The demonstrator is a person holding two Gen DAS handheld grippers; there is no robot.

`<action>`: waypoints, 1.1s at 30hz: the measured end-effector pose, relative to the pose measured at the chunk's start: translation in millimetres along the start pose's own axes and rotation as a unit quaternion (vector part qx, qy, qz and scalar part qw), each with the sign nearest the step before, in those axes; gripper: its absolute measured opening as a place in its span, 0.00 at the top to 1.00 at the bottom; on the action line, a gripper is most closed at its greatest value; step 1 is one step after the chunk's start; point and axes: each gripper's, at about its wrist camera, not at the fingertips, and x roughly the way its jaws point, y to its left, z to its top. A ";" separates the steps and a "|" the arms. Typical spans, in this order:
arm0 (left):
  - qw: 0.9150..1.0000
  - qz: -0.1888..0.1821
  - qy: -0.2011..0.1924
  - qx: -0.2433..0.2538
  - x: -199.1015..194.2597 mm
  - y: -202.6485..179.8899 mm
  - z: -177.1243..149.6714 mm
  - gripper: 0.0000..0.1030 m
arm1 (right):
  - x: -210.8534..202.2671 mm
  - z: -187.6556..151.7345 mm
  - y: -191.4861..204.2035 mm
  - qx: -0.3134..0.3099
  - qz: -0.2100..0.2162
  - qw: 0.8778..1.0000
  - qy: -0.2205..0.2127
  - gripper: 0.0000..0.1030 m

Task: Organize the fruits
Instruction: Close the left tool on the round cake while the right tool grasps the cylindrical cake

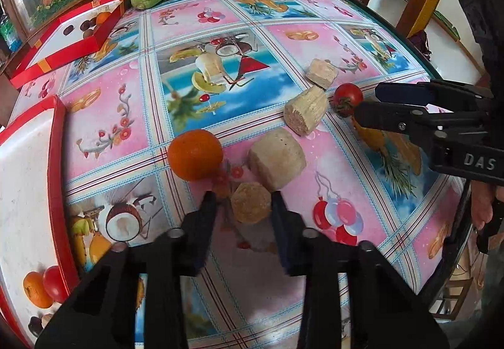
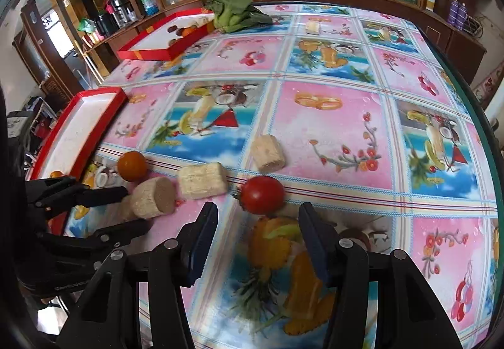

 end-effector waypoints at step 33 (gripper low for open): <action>0.998 -0.008 -0.008 -0.066 -31.1 40.8 -34.3 0.80 | 21.9 1.2 82.3 -0.030 0.038 0.998 0.027 0.69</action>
